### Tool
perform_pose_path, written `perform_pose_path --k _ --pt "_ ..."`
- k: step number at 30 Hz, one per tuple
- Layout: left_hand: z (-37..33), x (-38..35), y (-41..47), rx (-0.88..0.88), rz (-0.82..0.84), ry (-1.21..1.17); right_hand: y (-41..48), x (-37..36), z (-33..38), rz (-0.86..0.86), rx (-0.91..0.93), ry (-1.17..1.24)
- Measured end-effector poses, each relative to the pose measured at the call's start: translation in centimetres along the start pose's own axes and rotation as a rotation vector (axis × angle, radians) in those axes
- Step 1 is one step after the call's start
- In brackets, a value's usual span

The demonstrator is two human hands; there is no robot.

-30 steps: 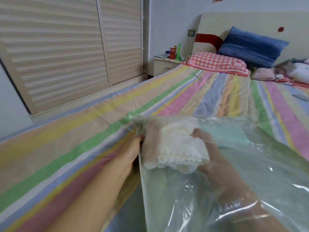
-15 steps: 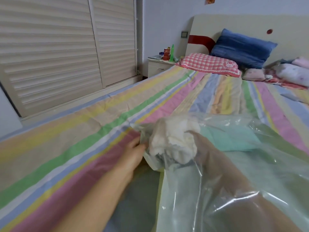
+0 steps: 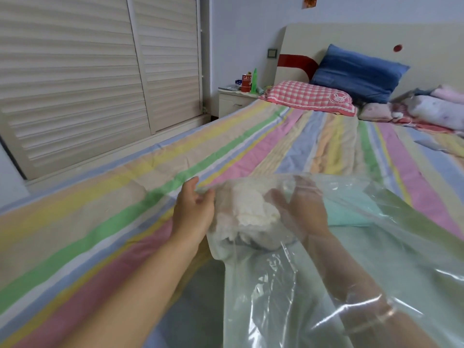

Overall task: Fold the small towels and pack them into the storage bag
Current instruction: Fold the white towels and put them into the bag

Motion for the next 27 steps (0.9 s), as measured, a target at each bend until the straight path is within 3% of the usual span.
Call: perform_pose_path --k 2,5,8,11,14,16,19,22,24,26,27 --pt "-1.5 -0.8 -0.4 -0.073 0.065 0.089 -1.4 0.0 2.2 -0.011 0.183 -0.047" --pt "-2.2 -2.3 -0.6 -0.102 0.179 0.251 -4.0 -2.3 6.1 0.114 0.44 -0.332" --pt "-0.9 -3.3 -0.5 -0.031 0.29 0.355 -4.9 -4.9 6.5 0.234 0.483 -0.394" --pt "0.5 -2.7 -0.1 0.001 0.294 0.448 -4.9 -8.2 4.7 0.267 0.533 -0.507" --pt "-1.2 -3.1 -0.1 -0.204 0.29 0.567 -4.5 -10.5 4.1 0.29 0.543 -0.564" --pt "-2.1 -4.8 -0.7 -0.275 0.402 0.559 -4.3 -10.6 4.5 0.274 0.529 -0.582" --pt "-1.3 -6.8 -1.1 -0.146 0.532 0.55 -4.8 -9.4 4.8 0.238 0.521 -0.481" --pt "0.3 -7.0 -0.4 0.019 0.56 0.515 -7.3 -6.4 3.2 0.187 0.483 -0.297" --pt "0.8 -7.8 -1.3 -0.036 0.63 0.765 -9.2 -3.6 0.8 0.149 0.395 -0.238" --pt "0.6 -8.0 -2.4 -0.253 0.536 1.118 -11.5 -1.7 -2.6 0.195 0.318 -0.309" --pt "-0.4 -8.1 -3.9 -0.319 0.479 1.187 -12.9 -0.5 -4.1 0.227 0.293 -0.334"
Point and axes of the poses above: each hand's wrist, its own y-axis towards the middle knuckle, its own x-axis out of the back of the hand, z = x × y, the point moved 9 cm from there along y, towards the middle knuckle, and after that the axes turned 2 degrees about z, right-handed, at the moved point
